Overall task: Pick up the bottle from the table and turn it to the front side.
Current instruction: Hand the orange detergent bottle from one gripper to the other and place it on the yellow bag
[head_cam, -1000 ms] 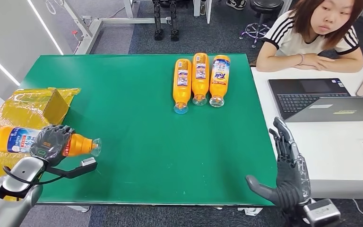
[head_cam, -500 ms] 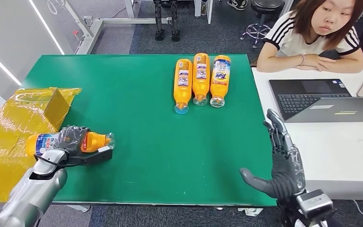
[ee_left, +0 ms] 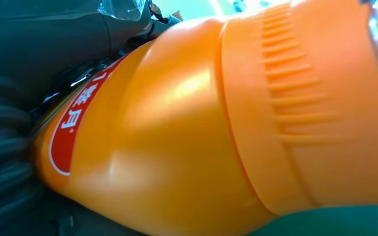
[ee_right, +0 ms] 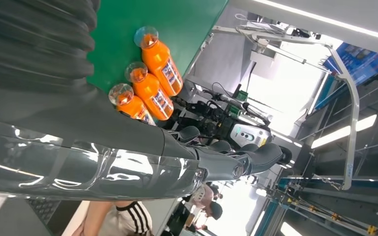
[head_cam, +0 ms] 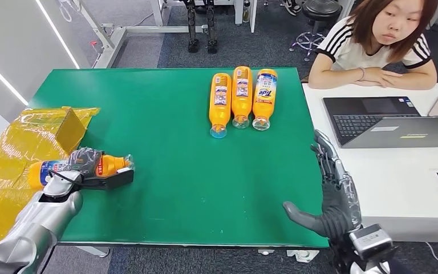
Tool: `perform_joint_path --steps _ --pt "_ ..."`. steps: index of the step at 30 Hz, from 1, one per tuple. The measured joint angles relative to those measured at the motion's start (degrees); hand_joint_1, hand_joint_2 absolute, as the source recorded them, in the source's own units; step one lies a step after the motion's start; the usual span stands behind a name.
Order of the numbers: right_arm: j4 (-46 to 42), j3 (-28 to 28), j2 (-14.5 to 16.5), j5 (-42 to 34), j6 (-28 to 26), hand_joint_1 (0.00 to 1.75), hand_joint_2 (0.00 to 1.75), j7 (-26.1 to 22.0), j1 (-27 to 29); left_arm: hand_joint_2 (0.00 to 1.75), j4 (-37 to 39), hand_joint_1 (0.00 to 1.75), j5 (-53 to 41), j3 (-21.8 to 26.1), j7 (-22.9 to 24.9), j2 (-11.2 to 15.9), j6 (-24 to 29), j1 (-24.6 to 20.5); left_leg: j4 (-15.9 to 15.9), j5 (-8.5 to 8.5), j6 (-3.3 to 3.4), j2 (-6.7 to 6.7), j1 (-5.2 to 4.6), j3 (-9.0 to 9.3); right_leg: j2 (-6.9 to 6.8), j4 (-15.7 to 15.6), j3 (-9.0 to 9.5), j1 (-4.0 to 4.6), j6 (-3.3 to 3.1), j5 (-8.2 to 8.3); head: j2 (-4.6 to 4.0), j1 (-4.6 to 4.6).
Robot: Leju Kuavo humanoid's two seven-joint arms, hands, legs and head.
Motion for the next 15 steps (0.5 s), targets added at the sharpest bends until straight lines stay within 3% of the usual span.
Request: perform_joint_path --steps 1,4,5,15 --pt "0.0 0.0 0.1 0.2 0.0 0.00 1.75 -0.1 0.3 1.75 0.3 1.34 -0.1 0.0 0.0 0.1 0.0 -0.1 0.0 0.00 0.00 0.00 0.00 0.02 0.01 0.0 0.01 0.00 -0.01 0.00 0.00 0.00" --pt "0.0 0.0 0.5 0.5 0.2 0.00 1.75 -0.1 1.2 1.75 1.0 0.18 -0.1 0.0 0.0 0.4 -0.3 -0.4 0.0 -0.01 -0.03 0.05 0.00 0.11 0.06 0.0 0.07 -0.01 -0.08 -0.03 0.00 0.00" --pt "0.0 0.0 0.5 0.5 0.2 0.00 1.75 -0.1 1.3 1.75 1.2 0.00 -0.1 0.0 0.0 0.4 -0.4 -0.5 -0.1 -0.03 -0.05 0.08 0.00 0.14 0.09 0.0 0.08 -0.01 -0.11 -0.04 0.00 0.00" --pt "0.0 0.0 0.8 -1.0 1.4 0.00 1.75 -0.5 1.8 1.75 1.6 0.00 -0.1 0.0 -0.6 0.8 -0.4 -0.6 -0.2 -0.04 -0.08 0.16 -0.01 0.32 0.19 0.1 0.17 -0.02 -0.19 -0.08 0.00 -0.01"
